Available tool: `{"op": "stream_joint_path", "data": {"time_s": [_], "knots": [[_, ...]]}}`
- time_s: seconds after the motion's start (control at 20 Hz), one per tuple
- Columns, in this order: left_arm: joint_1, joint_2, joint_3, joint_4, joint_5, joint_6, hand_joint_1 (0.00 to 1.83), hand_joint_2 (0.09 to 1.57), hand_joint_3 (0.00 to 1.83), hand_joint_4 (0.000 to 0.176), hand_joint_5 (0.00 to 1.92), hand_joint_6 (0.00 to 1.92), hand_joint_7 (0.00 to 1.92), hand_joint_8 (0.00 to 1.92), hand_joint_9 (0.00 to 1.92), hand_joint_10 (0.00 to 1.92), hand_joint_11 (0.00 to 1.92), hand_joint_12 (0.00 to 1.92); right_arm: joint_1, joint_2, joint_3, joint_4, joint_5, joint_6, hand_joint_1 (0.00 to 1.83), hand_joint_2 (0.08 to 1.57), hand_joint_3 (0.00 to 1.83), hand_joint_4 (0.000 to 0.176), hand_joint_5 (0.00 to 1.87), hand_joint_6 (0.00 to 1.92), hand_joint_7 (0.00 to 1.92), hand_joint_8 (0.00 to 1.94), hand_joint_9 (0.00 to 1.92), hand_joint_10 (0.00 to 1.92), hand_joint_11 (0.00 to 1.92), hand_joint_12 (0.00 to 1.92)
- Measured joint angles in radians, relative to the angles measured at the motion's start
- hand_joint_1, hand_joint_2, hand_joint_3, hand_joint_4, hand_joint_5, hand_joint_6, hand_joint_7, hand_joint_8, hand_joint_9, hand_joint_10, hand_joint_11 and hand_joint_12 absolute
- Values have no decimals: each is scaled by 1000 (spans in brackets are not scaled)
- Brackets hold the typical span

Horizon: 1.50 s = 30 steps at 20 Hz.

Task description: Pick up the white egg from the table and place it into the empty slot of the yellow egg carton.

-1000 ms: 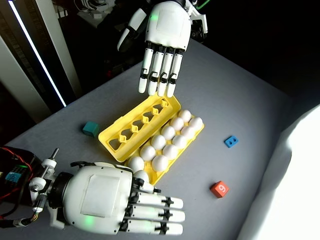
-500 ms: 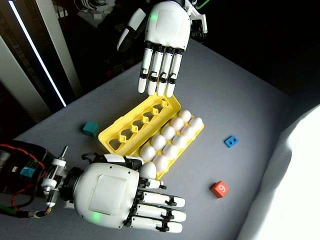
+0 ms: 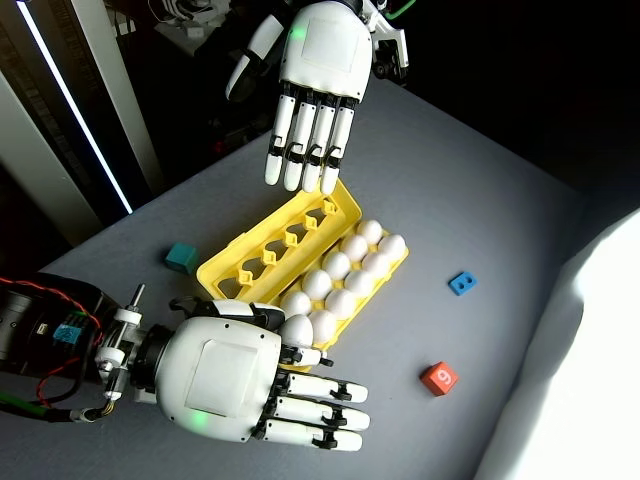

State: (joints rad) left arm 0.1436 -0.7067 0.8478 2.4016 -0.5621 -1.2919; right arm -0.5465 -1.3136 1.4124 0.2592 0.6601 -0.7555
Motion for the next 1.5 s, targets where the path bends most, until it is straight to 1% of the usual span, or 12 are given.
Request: {"op": "stream_joint_path", "data": {"time_s": [0.05, 0.1, 0.2, 0.25, 0.6, 0.7, 0.9, 1.0, 1.2, 1.25, 1.3, 1.5], "knots": [[-3, 0, 0, 0, 0, -2, 0, 1161, 1, 0, 39, 2, 107, 3, 85, 4, 0, 178, -2, -1, 0, 0, 1, 1, 847, 1012, 0, 52, 954, 259, 101, 0, 0, 0, 0, 0], [-4, 0, 0, -1, 1, -8, 0, 1166, 2, 0, 36, 0, 95, 4, 73, 3, 0, 139, -6, -3, 0, -2, 6, -1, 764, 997, 0, 78, 979, 119, 102, 0, 0, 0, 0, 0], [-6, 0, 0, -2, 2, -14, 0, 1164, 1, 0, 38, 1, 92, 2, 70, 2, 0, 142, -7, -4, 0, 0, -5, -1, 675, 977, 0, 92, 977, 32, 90, 0, 0, 0, 0, 0], [-6, 0, 0, -1, 2, -14, 0, 1161, 0, 0, 34, 0, 93, 2, 72, 3, 0, 147, -7, -4, 0, 0, -5, -1, 642, 967, 0, 97, 969, 24, 95, 2, 0, 0, 0, 0], [-6, 0, -1, 0, 3, -16, 0, 1161, 0, 0, 34, 6, 98, 5, 73, 4, 0, 141, -14, -4, 0, 1, 8, -3, 640, 962, 0, 76, 932, 1, 76, 0, 0, 0, 0, 0], [-5, 0, -1, -1, 3, -16, 0, 1163, 0, 0, 29, 1, 98, 3, 80, 4, 0, 156, -14, -4, 0, 1, 16, -5, 627, 957, 0, 107, 919, 1, 68, 2, 0, 0, 0, 0], [-5, 0, -1, -1, 3, -16, 0, 1168, 1, 0, 15, 0, 75, 1, 55, 0, 0, 107, -14, -4, 0, 0, 18, -8, 623, 944, 0, 111, 905, 0, 90, 10, 0, 0, 0, 0], [-5, 0, -1, -1, 3, -16, 0, 1171, 1, 0, 21, 0, 84, 1, 69, 4, 0, 137, -18, -3, 0, 0, 30, -13, 570, 946, 0, 148, 862, 0, 61, 0, 0, 0, 0, 0], [-6, 0, -1, -2, 3, -16, 0, 1166, 0, 0, 30, 3, 89, 2, 75, 4, 0, 158, -16, -3, 0, 0, 34, -16, 569, 934, 0, 138, 860, 1, 78, 6, 0, 0, 0, 0], [-6, 0, -1, -2, 3, -16, 0, 1163, 0, 0, 33, 2, 95, 3, 81, 4, 0, 176, -5, -2, 0, -3, 26, -19, 632, 914, 0, 113, 886, 12, 111, 17, 0, 0, 0, 0], [-6, 0, -1, -2, 3, -16, 0, 1161, 0, 0, 30, 0, 94, 2, 83, 4, 0, 180, 10, 5, 0, -14, 19, -21, 571, 933, 0, 143, 857, 3, 94, 8, 0, 0, 0, 0], [-6, 0, -1, -3, 2, -16, 0, 1168, 1, 0, 20, 0, 70, 0, 61, 0, 0, 131, 50, 93, -36, -24, -6, -42, 575, 933, 0, 131, 865, 6, 91, 3, 0, 0, 0, 0]]}}
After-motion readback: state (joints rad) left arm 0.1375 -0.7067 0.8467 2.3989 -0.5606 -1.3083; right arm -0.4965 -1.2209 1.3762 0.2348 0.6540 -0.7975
